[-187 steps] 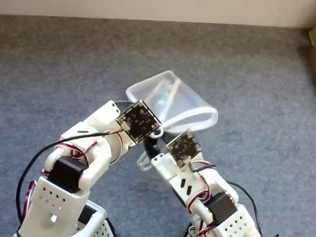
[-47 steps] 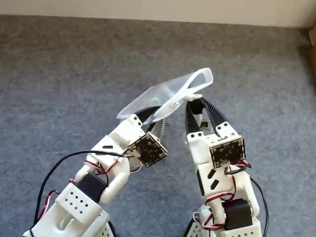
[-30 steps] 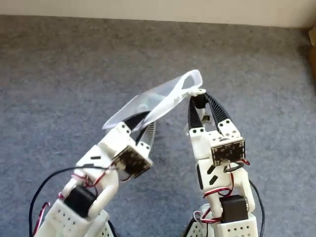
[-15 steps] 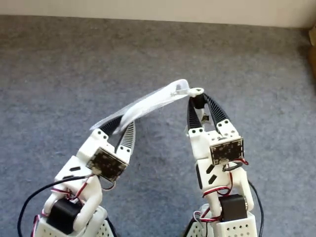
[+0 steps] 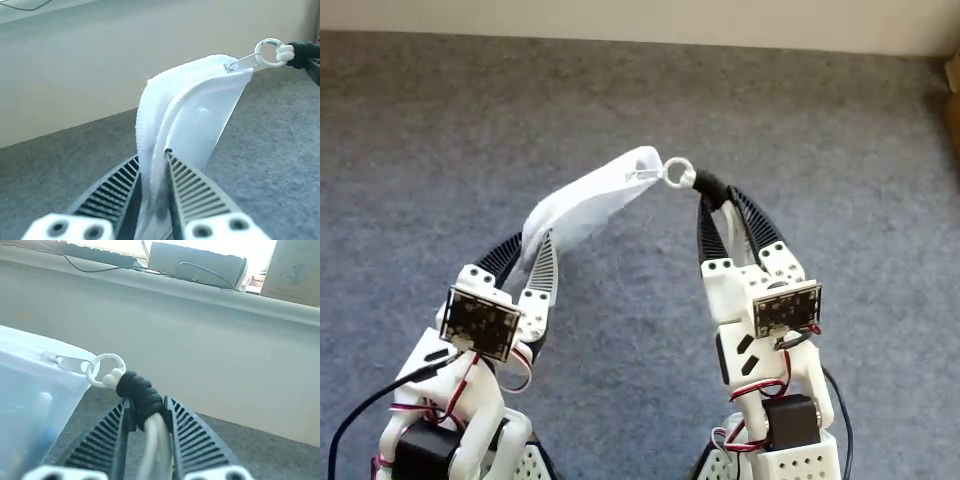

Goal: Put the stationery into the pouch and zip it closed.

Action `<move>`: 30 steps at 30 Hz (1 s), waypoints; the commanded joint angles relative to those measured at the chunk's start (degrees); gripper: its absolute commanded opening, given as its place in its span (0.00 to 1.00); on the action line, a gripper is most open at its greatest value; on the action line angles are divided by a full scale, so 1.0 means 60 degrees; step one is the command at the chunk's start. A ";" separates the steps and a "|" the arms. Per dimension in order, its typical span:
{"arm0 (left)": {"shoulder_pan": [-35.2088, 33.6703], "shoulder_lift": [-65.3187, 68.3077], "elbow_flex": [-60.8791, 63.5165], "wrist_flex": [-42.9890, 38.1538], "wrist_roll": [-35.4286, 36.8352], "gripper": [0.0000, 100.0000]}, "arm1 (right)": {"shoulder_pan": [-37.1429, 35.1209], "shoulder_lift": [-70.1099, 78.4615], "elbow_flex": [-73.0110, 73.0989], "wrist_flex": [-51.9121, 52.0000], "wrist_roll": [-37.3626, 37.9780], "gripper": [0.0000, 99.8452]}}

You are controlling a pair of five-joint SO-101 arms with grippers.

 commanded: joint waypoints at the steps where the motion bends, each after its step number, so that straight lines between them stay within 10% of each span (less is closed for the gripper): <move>1: -0.1106 -0.0315 -0.0974 -0.0044 0.0484 0.00 | 0.0608 0.0007 -0.0168 -0.0271 -0.0117 0.00; 30: -0.0593 -0.0315 -0.2396 0.1538 0.0733 0.00 | 0.0579 0.0007 -0.0154 -0.0242 -0.0132 0.00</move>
